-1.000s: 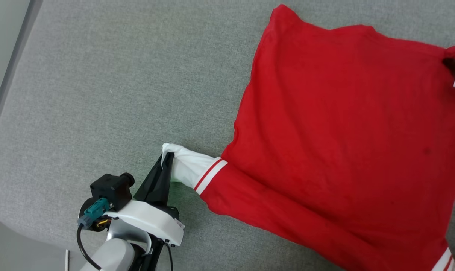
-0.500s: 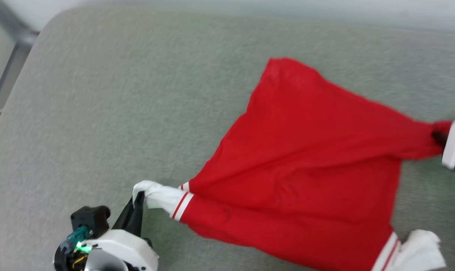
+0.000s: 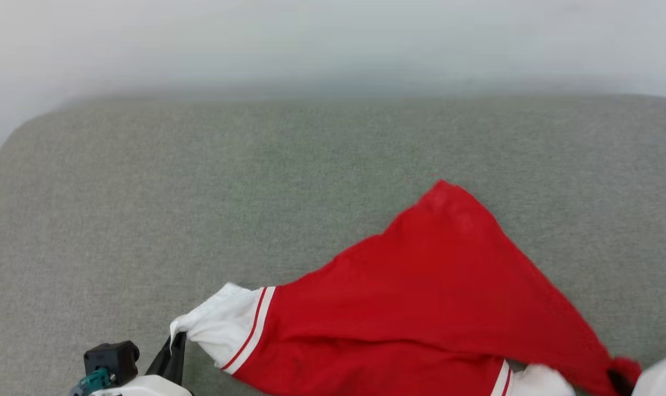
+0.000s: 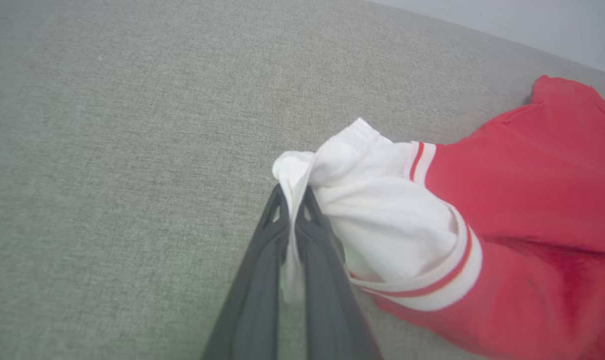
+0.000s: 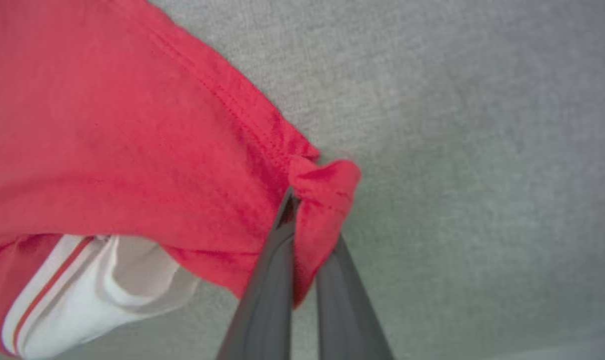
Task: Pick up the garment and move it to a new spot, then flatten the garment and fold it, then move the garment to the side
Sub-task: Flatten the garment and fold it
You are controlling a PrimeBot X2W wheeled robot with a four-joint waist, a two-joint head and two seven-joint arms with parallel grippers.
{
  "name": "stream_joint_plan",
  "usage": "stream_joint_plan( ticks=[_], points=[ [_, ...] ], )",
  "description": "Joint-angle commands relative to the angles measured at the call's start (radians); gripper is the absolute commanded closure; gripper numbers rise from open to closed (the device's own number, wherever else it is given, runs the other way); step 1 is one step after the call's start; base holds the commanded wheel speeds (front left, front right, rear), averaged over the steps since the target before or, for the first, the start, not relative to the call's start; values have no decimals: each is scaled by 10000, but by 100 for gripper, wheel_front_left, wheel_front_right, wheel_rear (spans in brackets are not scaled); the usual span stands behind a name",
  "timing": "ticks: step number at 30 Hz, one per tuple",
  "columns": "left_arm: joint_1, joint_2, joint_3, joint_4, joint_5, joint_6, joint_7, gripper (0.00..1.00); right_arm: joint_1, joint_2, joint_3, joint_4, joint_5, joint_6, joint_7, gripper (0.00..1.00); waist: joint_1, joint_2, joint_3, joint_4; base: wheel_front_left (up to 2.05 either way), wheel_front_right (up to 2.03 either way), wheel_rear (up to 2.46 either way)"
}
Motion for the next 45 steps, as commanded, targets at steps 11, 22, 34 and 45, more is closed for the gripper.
stream_joint_plan(
  ticks=[11,22,34,45],
  points=[
    [361,84,-15,96,-224,-20,143,100,2088,1236,-568,-919,319,-13,-509,0,2,-1,-455,-392,0,0,0],
    [-106,-79,-158,71,-81,-66,67,100,213,882,68,-865,-549,-12,-4438,0,2,-1,-182,-237,0,0,0],
    [-1099,-325,-404,-231,231,-206,-46,100,-3494,-1255,3166,1183,118,-13,-2298,0,2,-1,932,285,0,0,0],
    [-1743,-430,-476,-432,433,-372,-264,100,-5746,-2311,5265,1792,980,-12,656,0,2,-1,1925,951,0,0,0]
  ],
)
